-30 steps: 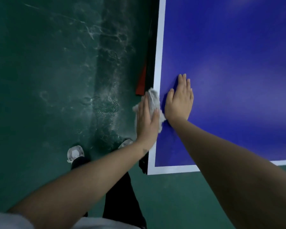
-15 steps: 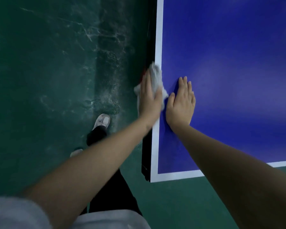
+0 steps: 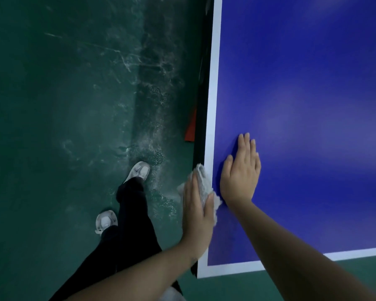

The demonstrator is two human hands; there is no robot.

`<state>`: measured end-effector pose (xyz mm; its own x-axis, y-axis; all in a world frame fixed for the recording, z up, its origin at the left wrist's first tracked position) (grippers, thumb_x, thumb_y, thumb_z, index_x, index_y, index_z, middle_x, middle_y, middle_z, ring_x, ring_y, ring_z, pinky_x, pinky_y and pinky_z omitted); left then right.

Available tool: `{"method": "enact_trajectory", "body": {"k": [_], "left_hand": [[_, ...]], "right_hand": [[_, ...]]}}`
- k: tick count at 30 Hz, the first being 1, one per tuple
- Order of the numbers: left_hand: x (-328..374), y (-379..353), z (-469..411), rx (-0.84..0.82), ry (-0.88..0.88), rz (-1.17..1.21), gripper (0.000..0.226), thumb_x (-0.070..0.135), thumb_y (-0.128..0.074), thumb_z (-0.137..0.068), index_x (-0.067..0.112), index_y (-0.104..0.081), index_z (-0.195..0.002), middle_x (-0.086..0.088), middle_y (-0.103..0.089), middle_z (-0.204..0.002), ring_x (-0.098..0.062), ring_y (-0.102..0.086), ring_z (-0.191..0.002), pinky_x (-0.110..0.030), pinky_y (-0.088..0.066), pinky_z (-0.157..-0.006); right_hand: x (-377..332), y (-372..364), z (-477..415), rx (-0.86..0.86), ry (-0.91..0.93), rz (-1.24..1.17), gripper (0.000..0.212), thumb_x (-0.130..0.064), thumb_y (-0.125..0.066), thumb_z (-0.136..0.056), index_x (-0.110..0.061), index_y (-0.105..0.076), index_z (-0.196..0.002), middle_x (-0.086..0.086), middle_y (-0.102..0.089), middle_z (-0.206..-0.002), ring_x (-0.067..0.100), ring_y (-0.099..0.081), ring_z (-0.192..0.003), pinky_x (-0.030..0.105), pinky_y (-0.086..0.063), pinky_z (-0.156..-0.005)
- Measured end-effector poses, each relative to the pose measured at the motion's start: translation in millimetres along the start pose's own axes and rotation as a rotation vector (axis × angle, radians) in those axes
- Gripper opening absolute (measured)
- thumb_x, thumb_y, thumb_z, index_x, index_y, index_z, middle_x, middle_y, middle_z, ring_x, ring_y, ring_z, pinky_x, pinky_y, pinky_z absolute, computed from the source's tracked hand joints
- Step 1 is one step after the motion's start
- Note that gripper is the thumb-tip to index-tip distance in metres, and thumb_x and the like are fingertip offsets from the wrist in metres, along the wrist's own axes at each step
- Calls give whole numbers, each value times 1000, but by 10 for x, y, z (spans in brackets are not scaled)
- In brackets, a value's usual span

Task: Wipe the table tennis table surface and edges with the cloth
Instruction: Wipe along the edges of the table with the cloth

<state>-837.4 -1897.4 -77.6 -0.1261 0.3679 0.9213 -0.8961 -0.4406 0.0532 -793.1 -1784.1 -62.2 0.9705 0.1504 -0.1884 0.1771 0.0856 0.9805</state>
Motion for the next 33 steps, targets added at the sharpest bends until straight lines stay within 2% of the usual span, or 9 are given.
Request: {"method": "enact_trajectory", "body": {"k": [3,7,10,19,26,30,33], "left_hand": [[218,-41,-528,49,-73,-34,57,18,-42,-99,41,-7,-137,24,-8,-149,-3,-13,-143,-21,-10,-116],[464,-81,-1224,53,-95,-35,56,20,-39,-100,26,-11,-148,5,-16,-156,-10,-18,-143,-36,-19,-117],[632,-90,-1745,56,-89,-35,56,22,-38,-100,20,-14,-150,-2,-23,-156,-17,-28,-140,-43,-31,-111],[1359,-85,-3288,45,-58,24,56,23,-39,-100,21,-15,-150,-2,-29,-153,-19,-40,-133,-42,-41,-104],[1297,-78,-3155,81,-124,49,54,16,-38,-99,22,-18,-149,-3,-28,-153,-20,-39,-134,-47,-42,-103],[1132,-35,-2936,43,-66,11,54,24,-39,-100,24,-19,-149,-4,-32,-152,-23,-40,-133,-44,-41,-104],[1137,27,-2913,-32,-52,12,55,25,-39,-99,26,-16,-150,-4,-30,-152,-22,-39,-134,-46,-38,-106]], "right_hand": [[10,-6,-3,8,10,11,58,-23,-28,-91,-11,-25,-148,1,-22,-156,16,-12,-145,28,-4,-116],[18,-5,-10,20,13,19,59,-26,-23,-90,-10,-27,-147,2,-23,-155,17,-15,-144,26,-3,-115],[10,-1,-13,22,20,27,60,-27,-20,-90,-9,-29,-146,-2,-19,-153,17,-16,-143,28,-5,-116],[3,21,-21,8,9,60,56,-23,-27,-90,-5,-35,-143,5,-29,-151,20,-22,-142,33,-11,-116],[-7,47,-65,4,3,-7,58,-21,-32,-85,-5,-36,-141,6,-34,-148,19,-24,-139,30,-11,-115],[-48,108,-81,-9,-16,-53,59,-22,-32,-83,-2,-42,-138,6,-35,-145,18,-27,-135,29,-11,-112],[-92,204,-181,1,-3,-128,55,-23,-36,-80,-5,-52,-129,10,-50,-137,19,-39,-121,37,-23,-104]]}}
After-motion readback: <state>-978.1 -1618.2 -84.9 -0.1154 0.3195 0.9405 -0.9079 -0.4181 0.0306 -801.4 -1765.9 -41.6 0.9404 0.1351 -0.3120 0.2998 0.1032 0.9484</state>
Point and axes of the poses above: each hand's wrist, its own z-axis away from the middle knuckle, its own y-axis out of the back of the hand, x = y × z, the point moved 1 cm from there along -z, towards the middle knuckle
